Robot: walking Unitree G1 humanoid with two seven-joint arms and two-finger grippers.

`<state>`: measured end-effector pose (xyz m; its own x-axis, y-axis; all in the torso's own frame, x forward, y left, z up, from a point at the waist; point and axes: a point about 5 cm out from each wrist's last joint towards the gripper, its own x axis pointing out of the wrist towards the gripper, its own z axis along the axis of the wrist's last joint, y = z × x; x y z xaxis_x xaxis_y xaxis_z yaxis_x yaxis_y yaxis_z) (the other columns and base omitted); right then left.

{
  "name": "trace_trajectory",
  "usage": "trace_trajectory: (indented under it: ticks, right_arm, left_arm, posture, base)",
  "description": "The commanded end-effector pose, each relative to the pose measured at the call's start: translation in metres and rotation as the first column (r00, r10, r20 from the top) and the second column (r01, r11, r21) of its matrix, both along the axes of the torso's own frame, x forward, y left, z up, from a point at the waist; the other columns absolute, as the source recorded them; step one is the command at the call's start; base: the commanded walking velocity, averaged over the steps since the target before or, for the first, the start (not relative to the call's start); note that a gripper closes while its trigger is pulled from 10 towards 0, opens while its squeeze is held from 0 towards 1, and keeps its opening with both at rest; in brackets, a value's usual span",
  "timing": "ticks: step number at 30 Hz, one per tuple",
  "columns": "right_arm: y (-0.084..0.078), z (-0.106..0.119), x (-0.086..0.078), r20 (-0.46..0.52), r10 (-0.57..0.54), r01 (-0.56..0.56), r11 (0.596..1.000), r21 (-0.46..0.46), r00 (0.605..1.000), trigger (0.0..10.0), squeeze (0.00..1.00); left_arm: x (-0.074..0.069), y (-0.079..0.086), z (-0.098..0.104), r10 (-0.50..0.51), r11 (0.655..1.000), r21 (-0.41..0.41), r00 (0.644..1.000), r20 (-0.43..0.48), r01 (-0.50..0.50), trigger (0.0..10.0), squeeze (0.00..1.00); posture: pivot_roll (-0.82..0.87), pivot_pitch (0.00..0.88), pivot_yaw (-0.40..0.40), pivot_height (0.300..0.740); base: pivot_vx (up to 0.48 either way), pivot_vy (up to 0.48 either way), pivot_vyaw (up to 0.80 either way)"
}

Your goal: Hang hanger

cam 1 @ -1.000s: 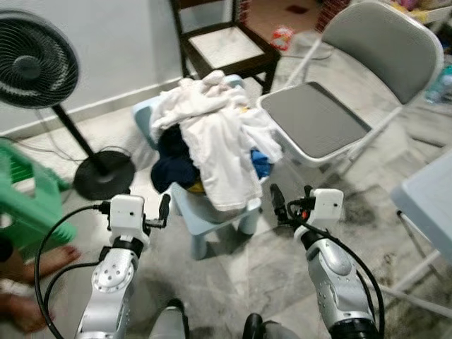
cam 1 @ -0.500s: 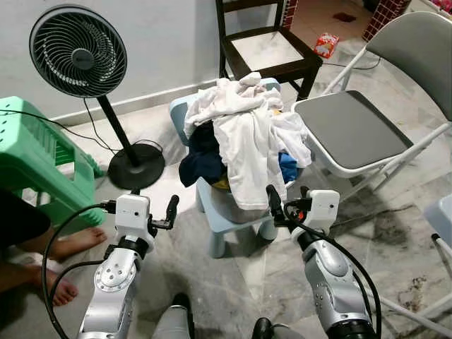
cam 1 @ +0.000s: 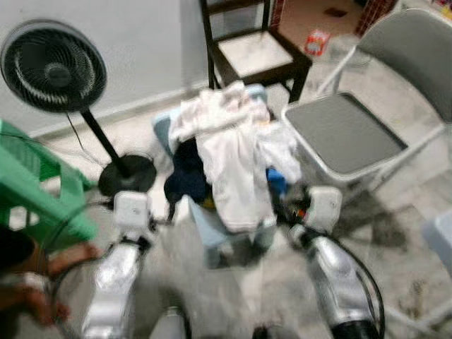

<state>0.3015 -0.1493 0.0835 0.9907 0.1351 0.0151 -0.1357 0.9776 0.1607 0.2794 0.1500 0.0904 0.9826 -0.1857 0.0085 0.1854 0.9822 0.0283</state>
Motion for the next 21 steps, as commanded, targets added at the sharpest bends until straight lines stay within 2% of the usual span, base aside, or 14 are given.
trace_trajectory:
  ticks: [1, 12, 16, 19, 21]
  right_arm:
    - [0.013, 0.000, 0.000, -0.001, 0.034, -0.034, 0.999, 0.020, 0.999, 10.0, 0.00]
    - [0.012, 0.000, 0.001, -0.002, 0.041, -0.040, 0.999, 0.016, 0.999, 10.0, 0.00]
    - [0.013, -0.001, 0.000, -0.005, 0.047, -0.047, 0.999, 0.012, 0.999, 10.0, 0.00]
    - [0.014, -0.001, 0.000, -0.006, 0.051, -0.051, 0.999, 0.011, 0.999, 10.0, 0.00]
    - [0.014, -0.001, 0.000, -0.007, 0.052, -0.052, 0.999, 0.012, 0.999, 10.0, 0.00]
  left_arm:
    - [-0.003, 0.014, -0.004, 0.036, 0.999, 0.019, 0.999, -0.022, -0.036, 10.0, 0.00]
    - [-0.004, 0.012, -0.005, 0.040, 0.999, 0.021, 0.999, -0.027, -0.040, 10.0, 0.00]
    - [-0.005, 0.014, -0.007, 0.066, 0.998, 0.017, 0.997, -0.032, -0.066, 10.0, 0.00]
    - [-0.005, 0.018, -0.012, 0.149, 0.989, 0.029, 0.987, -0.066, -0.147, 10.0, 0.00]
    - [-0.004, 0.018, -0.014, 0.155, 0.988, 0.028, 0.985, -0.079, -0.154, 10.0, 0.00]
  posture:
    - [0.24, 0.260, -0.030, 0.740]
    - [0.24, 0.260, -0.036, 0.740]
    - [0.24, 0.261, -0.038, 0.740]
    - [0.24, 0.261, -0.039, 0.740]
    - [0.24, 0.261, -0.039, 0.740]
  base:
    - [0.289, 0.000, 0.00]
    - [0.277, 0.000, 0.00]
    - [0.000, 0.000, 0.00]
    - [0.000, 0.000, 0.00]
    - [0.000, 0.000, 0.00]
